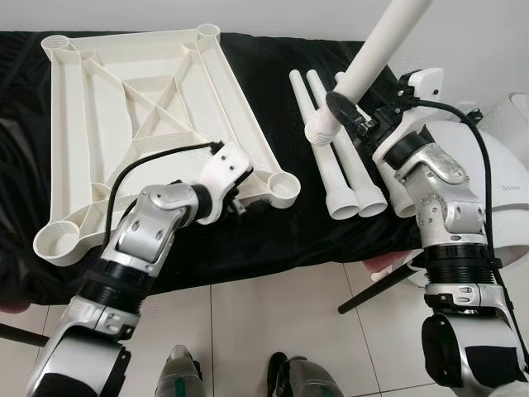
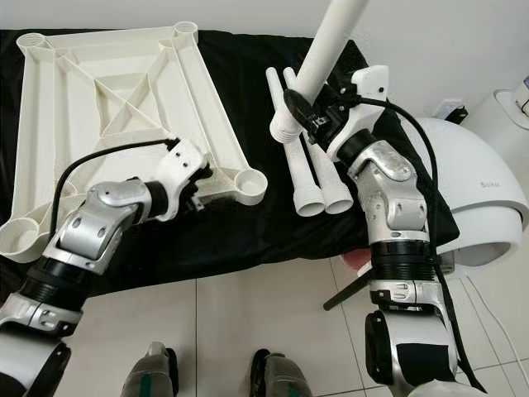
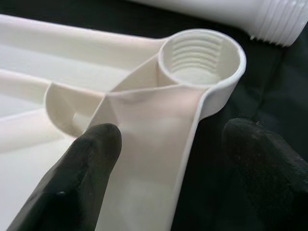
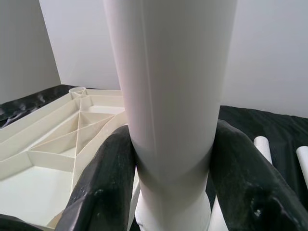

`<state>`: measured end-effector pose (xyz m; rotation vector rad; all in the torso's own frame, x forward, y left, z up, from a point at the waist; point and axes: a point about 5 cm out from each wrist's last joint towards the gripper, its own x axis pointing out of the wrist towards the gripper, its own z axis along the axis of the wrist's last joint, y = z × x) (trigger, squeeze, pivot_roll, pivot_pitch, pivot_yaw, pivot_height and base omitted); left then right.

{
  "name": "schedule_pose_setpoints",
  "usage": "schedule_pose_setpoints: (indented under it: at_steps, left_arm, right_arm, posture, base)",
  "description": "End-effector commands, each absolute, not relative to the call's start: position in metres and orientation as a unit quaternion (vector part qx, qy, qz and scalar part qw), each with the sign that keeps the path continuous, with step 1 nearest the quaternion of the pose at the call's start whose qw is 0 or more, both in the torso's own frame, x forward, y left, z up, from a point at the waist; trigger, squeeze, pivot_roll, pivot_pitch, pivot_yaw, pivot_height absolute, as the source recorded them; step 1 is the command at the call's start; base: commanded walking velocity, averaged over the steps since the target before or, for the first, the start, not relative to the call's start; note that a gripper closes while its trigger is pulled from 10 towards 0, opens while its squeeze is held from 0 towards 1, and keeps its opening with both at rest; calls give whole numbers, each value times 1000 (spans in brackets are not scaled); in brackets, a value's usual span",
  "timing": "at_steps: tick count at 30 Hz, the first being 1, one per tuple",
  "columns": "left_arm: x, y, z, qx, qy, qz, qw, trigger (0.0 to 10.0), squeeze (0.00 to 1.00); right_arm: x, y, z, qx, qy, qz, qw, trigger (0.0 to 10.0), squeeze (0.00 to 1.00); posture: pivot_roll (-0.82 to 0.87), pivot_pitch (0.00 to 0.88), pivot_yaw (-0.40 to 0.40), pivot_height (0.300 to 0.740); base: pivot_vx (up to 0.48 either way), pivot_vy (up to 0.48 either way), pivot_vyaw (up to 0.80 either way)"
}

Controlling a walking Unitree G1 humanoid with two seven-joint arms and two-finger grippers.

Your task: Building children table

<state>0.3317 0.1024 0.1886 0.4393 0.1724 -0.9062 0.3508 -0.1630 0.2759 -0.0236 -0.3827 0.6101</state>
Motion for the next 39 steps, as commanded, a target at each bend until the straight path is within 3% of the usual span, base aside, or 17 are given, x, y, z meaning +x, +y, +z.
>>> schedule_pose_setpoints:
  at_steps: [1, 16, 18, 19, 20, 21, 23, 24, 27, 28, 29, 31, 32, 33, 34, 35, 39]
  left_arm:
    - [331, 103, 180, 222, 91, -420, 875, 10000, 0]
    - [332, 93, 177, 243, 94, -443, 858, 10000, 0]
    - [332, 91, 176, 246, 94, -452, 852, 7765, 0]
    - [329, 89, 173, 249, 97, -463, 845, 0, 0]
    - [329, 89, 173, 249, 97, -463, 845, 0, 0]
    - [326, 87, 169, 253, 105, -474, 837, 5451, 0]
    - [325, 87, 167, 254, 108, -475, 836, 5451, 0]
    - [324, 87, 166, 258, 110, -481, 831, 9922, 0]
    - [323, 87, 165, 260, 113, -486, 826, 10000, 0]
    - [322, 88, 164, 260, 116, -490, 824, 4078, 0]
    - [322, 88, 164, 260, 116, -490, 824, 4078, 0]
    - [320, 90, 161, 263, 127, -495, 818, 0, 0]
    - [320, 90, 161, 263, 127, -495, 818, 0, 0]
    - [320, 92, 158, 270, 135, -493, 816, 2824, 0]
    - [320, 92, 158, 270, 135, -493, 816, 2824, 0]
    - [321, 93, 156, 272, 143, -488, 817, 10000, 0]
    - [321, 96, 154, 278, 149, -485, 816, 10000, 0]
  right_arm:
    - [346, -166, 280, -13, -206, 303, 931, 10000, 0]
    - [344, -169, 280, -14, -206, 312, 928, 10000, 0]
    - [343, -170, 280, -16, -206, 312, 927, 10000, 0]
    - [343, -170, 280, -19, -206, 312, 927, 10000, 0]
    - [343, -170, 280, -19, -206, 312, 927, 10000, 0]
    - [342, -171, 281, -20, -206, 312, 927, 10000, 0]
    - [342, -171, 281, -20, -206, 312, 927, 10000, 0]
    - [342, -171, 281, -20, -206, 312, 927, 10000, 0]
    - [342, -172, 280, -21, -206, 312, 927, 10000, 0]
    - [342, -172, 280, -21, -206, 311, 927, 10000, 0]
    - [342, -172, 280, -21, -206, 311, 927, 10000, 0]
    - [342, -172, 281, -21, -207, 313, 926, 10000, 0]
    - [342, -172, 281, -21, -207, 313, 926, 10000, 0]
    - [341, -171, 282, -21, -209, 317, 925, 10000, 0]
    - [341, -171, 282, -21, -209, 317, 925, 10000, 0]
    - [341, -170, 282, -20, -209, 321, 923, 10000, 0]
    - [340, -170, 281, -18, -206, 329, 921, 10000, 0]
  posture:
    - [75, 170, -47, 740]
    - [64, 180, -36, 740]
    - [63, 180, -35, 740]
    - [61, 181, -34, 740]
    - [61, 181, -34, 740]
    - [58, 182, -32, 740]
    - [58, 182, -32, 740]
    - [57, 183, -31, 740]
    - [59, 183, -31, 740]
    - [60, 183, -30, 740]
    - [60, 183, -30, 740]
    - [60, 182, -30, 740]
    - [60, 182, -30, 740]
    - [62, 183, -30, 740]
    - [62, 183, -30, 740]
    - [62, 183, -30, 740]
    - [63, 181, -30, 740]
  base:
    - [0, 0, 0]
    - [0, 0, 0]
    - [0, 0, 0]
    - [0, 0, 0]
    - [0, 0, 0]
    - [0, 0, 0]
    - [0, 0, 0]
    - [0, 0, 0]
    - [0, 0, 0]
    - [0, 0, 0]
    - [0, 0, 0]
    - [0, 0, 0]
    - [0, 0, 0]
    - [0, 0, 0]
    - [0, 0, 0]
    - [0, 0, 0]
    - [0, 0, 0]
